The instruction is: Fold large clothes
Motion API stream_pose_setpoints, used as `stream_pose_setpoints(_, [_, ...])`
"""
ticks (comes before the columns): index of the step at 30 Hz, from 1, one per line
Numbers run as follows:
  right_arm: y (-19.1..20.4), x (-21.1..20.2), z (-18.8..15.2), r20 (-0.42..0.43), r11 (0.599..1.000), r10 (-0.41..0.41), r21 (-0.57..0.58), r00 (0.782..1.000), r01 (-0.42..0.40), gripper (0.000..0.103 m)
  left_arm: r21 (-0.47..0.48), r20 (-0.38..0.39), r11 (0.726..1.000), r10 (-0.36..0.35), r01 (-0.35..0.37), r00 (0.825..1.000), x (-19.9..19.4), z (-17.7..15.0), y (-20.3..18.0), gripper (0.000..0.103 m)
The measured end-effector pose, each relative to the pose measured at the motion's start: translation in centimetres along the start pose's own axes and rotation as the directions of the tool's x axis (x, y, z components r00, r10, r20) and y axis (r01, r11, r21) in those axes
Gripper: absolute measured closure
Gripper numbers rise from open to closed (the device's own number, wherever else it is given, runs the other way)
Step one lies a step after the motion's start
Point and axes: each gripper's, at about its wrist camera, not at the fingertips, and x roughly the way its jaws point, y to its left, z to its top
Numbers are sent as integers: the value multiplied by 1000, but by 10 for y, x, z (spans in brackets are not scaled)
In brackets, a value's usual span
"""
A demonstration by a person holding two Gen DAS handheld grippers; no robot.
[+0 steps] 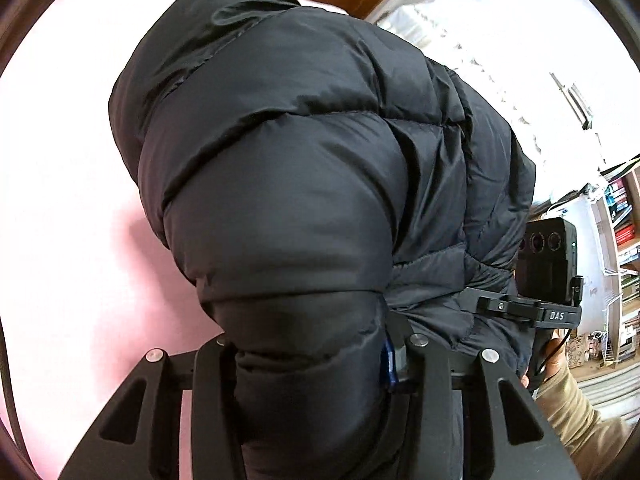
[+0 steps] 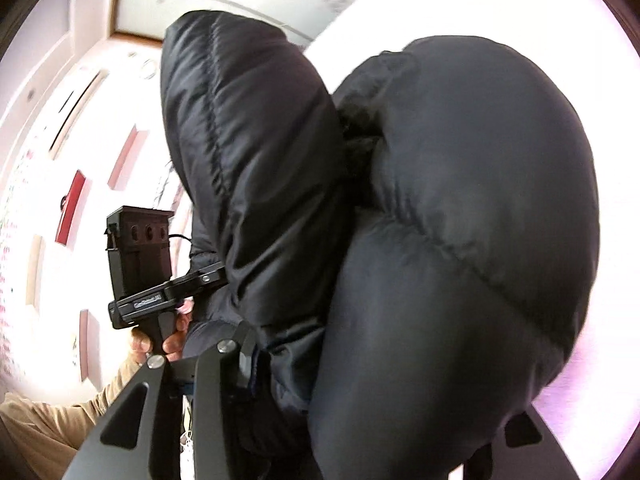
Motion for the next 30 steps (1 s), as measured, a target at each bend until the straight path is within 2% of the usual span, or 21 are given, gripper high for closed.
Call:
stream_pose_setpoints(4, [54,30,12,-16,998,-5,-70,1000,4,61,2,47,999,39,-39,998,-43,-8,29,62])
stream_pose_setpoints(7, [89,74,25,-36,994,-7,-113,999,3,61,-4,79,997,72,-71,994,-71,-9,60,62])
stream_pose_setpoints(12, [105,148,45,-53,993,21,-115,998,-27,61,-10,121,993,121,-120,985,-87,-17,59,62])
stream_pose_setpoints(17, [116,230,48,-57,995,25,-99,998,-31,61,-38,138,989,148,-144,979,-73,-14,59,62])
stream_pose_setpoints(22, [112,308,67,-77,997,2,-78,997,-8,61,-85,137,981,183,-173,973,-57,-2,126,61])
stream_pose_setpoints(25, [105,339,68,-85,997,-30,-76,996,23,61,-117,116,974,206,-192,972,-31,-4,144,57])
stream_pose_setpoints(28, [96,363,62,-105,996,-77,-61,992,71,61,-153,85,964,233,-218,969,-7,-13,164,46])
stream_pose_setpoints(30, [98,377,57,-111,993,-102,-67,989,95,59,-187,91,954,255,-235,963,5,-20,171,33])
